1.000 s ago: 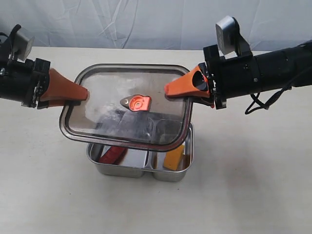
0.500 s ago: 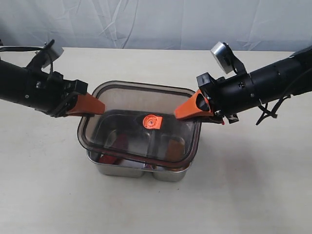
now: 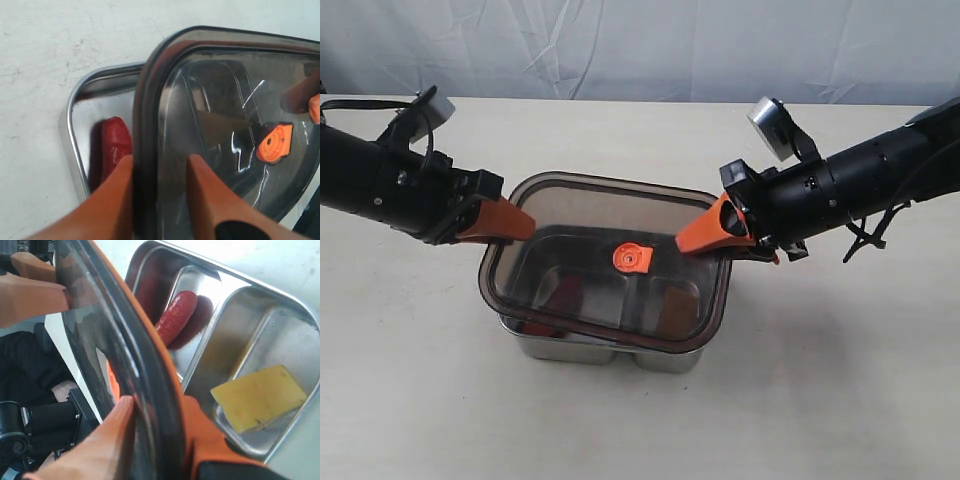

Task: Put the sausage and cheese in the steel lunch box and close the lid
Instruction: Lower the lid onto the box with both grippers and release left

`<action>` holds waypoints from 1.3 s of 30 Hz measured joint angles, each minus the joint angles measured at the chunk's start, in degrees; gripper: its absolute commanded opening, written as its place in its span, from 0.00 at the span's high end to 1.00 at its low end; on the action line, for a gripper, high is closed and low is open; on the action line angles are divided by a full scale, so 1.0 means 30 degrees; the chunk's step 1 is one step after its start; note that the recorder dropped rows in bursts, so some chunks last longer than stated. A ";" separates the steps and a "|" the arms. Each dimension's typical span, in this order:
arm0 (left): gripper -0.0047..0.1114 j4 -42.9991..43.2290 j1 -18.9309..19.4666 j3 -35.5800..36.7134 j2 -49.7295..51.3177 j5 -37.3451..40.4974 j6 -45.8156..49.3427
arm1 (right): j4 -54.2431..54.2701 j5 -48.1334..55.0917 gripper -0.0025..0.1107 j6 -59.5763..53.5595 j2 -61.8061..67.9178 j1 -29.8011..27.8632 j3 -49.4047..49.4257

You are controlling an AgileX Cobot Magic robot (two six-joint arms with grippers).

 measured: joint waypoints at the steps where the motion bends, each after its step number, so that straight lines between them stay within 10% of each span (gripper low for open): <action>1: 0.96 0.0044 -0.0013 0.0000 0.0000 -0.0012 -0.0090 | 0.0000 0.0000 0.98 0.0000 0.0000 0.0000 0.0000; 9: 0.96 0.0721 -0.0013 0.0000 0.0000 0.0120 -0.0723 | -0.0146 0.0000 0.73 0.0037 0.0087 0.0042 0.0000; 39: 0.96 0.2296 -0.0236 0.0000 0.0000 -0.0570 -0.2882 | -0.1682 -0.2543 0.73 0.1136 0.0119 0.0339 0.0000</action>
